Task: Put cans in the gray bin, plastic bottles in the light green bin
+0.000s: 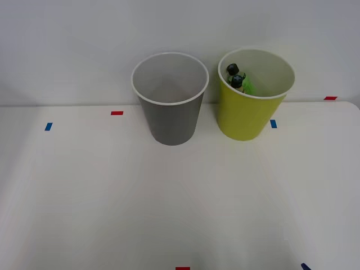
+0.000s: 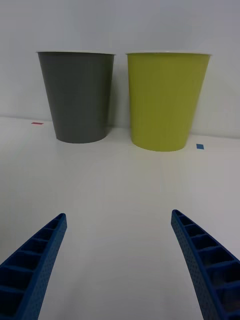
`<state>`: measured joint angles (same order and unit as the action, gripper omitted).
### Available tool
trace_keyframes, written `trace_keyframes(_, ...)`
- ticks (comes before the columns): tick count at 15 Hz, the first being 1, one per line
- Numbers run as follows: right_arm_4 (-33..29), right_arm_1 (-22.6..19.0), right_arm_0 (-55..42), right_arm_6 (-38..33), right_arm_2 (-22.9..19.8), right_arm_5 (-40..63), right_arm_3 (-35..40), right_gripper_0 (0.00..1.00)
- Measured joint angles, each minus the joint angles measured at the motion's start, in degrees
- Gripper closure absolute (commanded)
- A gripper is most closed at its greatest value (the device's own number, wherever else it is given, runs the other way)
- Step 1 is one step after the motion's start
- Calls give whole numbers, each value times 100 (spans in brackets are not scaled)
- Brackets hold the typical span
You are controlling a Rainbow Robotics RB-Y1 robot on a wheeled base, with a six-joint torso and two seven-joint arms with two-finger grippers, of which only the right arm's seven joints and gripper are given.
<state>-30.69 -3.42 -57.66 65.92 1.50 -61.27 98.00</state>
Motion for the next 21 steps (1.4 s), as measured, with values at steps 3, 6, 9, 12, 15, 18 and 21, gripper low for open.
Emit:
trace_keyframes(3,0,0,0,0,0,0,0,29)
trace_keyframes(6,1,0,0,0,0,0,0,29)
trace_keyframes(9,1,0,0,0,0,0,0,29)
trace_keyframes(12,1,0,0,0,0,0,0,29)
trace_keyframes(15,1,0,0,0,0,0,0,29)
trace_keyframes(18,1,0,0,0,0,0,0,29)
trace_keyframes(21,1,0,0,0,0,0,0,29)
